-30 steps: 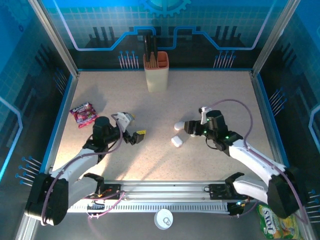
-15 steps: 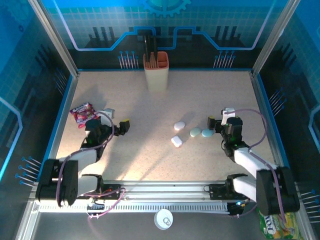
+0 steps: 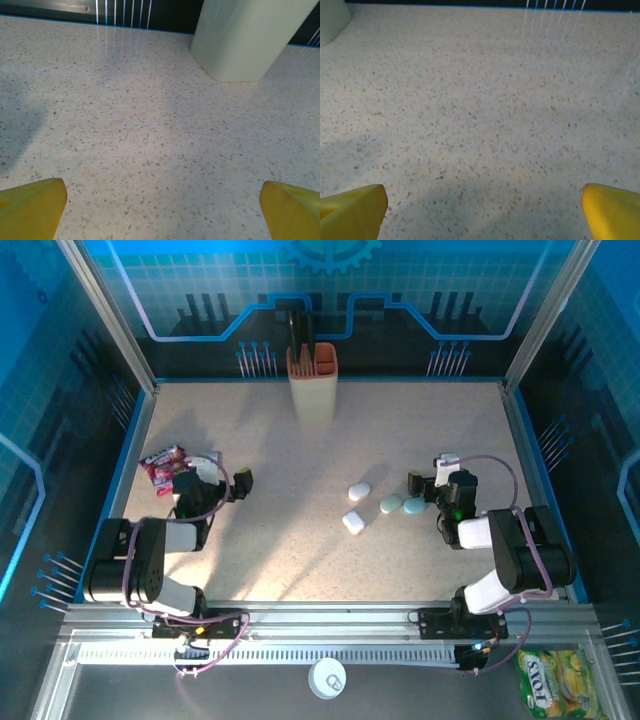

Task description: Insert the wireless bluetooth earbuds into the charging case

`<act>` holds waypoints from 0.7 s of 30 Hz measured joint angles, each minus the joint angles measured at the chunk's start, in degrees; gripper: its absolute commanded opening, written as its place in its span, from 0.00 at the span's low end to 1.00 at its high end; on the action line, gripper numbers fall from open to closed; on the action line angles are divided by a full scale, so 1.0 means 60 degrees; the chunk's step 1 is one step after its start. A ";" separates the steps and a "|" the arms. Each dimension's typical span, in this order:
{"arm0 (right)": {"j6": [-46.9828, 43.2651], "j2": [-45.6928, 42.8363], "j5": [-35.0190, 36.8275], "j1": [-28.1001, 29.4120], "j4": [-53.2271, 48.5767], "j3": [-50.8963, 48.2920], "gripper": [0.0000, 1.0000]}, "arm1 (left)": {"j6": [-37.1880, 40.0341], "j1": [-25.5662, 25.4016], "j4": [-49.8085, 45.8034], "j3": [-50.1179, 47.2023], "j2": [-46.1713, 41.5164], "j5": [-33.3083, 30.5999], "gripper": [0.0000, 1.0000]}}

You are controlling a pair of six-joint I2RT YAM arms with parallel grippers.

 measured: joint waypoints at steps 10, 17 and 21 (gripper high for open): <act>-0.0069 0.0000 -0.0106 -0.0004 0.0164 0.0244 1.00 | 0.0000 -0.0004 0.0200 0.0310 0.0619 -0.0455 0.99; -0.0073 0.0000 -0.0106 -0.0004 0.0157 0.0251 1.00 | 0.0015 -0.0106 0.0175 0.0430 0.0619 -0.0699 0.99; -0.0073 0.0000 -0.0106 -0.0004 0.0157 0.0251 1.00 | 0.0036 -0.0193 0.0124 0.0474 0.0619 -0.0703 0.99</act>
